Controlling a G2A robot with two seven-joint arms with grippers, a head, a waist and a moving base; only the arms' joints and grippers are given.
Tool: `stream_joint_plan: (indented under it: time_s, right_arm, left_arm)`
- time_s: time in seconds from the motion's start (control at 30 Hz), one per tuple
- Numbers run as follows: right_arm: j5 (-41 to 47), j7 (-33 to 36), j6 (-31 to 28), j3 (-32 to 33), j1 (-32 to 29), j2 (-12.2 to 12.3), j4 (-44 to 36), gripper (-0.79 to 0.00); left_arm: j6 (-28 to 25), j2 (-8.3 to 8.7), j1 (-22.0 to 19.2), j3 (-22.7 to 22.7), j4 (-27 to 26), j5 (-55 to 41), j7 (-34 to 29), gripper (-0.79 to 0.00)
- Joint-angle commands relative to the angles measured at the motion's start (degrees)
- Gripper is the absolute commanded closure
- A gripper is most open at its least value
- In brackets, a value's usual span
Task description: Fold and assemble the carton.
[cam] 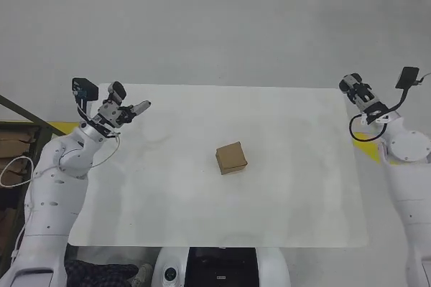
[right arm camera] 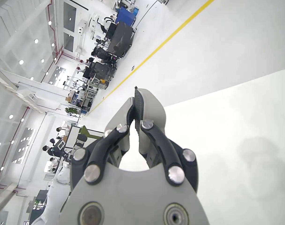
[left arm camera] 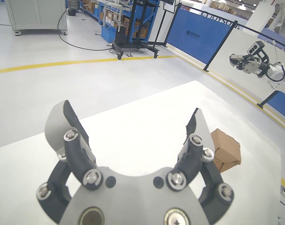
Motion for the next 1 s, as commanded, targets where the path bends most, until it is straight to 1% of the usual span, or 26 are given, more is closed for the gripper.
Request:
stream_joint_plan:
  time_s: [0.0, 0.03, 0.07, 0.1, 0.13, 0.17, 0.33, 0.43, 0.57, 0.63, 0.73, 0.97]
  right_arm:
    - [-0.38, -0.67, -0.15, 0.33, -0.54, 0.01, -0.23, -0.012]
    - [-0.78, -0.81, -0.07, 0.41, -0.78, 0.03, -0.34, -0.099]
    - [-1.43, -1.48, 0.05, 0.58, -1.03, 0.03, -0.46, -0.348]
    - [-1.36, -1.54, 0.02, 0.55, -1.24, -0.01, -0.6, -0.785]
    - [-1.36, -1.54, 0.02, 0.55, -1.24, -0.01, -0.6, -0.785]
    - [-1.42, -1.54, 0.03, 0.57, -1.19, 0.01, -0.56, -0.03]
    - [-1.36, -1.54, 0.02, 0.55, -1.24, -0.02, -0.6, -0.359]
    - [-1.36, -1.54, 0.02, 0.55, -1.24, -0.02, -0.6, -0.53]
    - [-1.36, -1.54, 0.02, 0.55, -1.24, -0.01, -0.6, -0.692]
    - [-1.36, -1.54, 0.02, 0.55, -1.24, -0.01, -0.6, -0.744]
    - [-1.36, -1.54, 0.02, 0.55, -1.24, -0.01, -0.6, -0.781]
    - [-1.36, -1.54, 0.02, 0.55, -1.24, -0.01, -0.6, -0.785]
  left_arm:
    - [0.25, 0.05, 0.59, -0.48, -0.4, -0.43, 0.14, -0.785]
    - [0.36, 0.08, 0.85, -0.71, -0.54, -0.58, 0.21, -0.785]
    - [0.39, 0.11, 1.08, -0.87, -0.6, -0.73, 0.12, -0.785]
    - [0.39, 0.11, 1.08, -0.87, -0.6, -0.73, 0.12, -0.785]
    - [0.39, 0.11, 1.08, -0.87, -0.6, -0.73, 0.12, -0.785]
    - [0.41, 0.11, 1.1, -0.89, -0.62, -0.74, 0.15, -0.784]
    - [0.4, 0.11, 1.08, -0.87, -0.61, -0.74, 0.12, -0.784]
    - [0.4, 0.11, 1.08, -0.87, -0.6, -0.73, 0.12, -0.784]
    - [0.39, 0.11, 1.08, -0.87, -0.6, -0.73, 0.12, -0.784]
    - [0.39, 0.11, 1.08, -0.87, -0.6, -0.73, 0.12, -0.784]
    - [0.39, 0.11, 1.08, -0.87, -0.6, -0.73, 0.12, -0.784]
    - [0.39, 0.11, 1.08, -0.87, -0.6, -0.73, 0.12, -0.784]
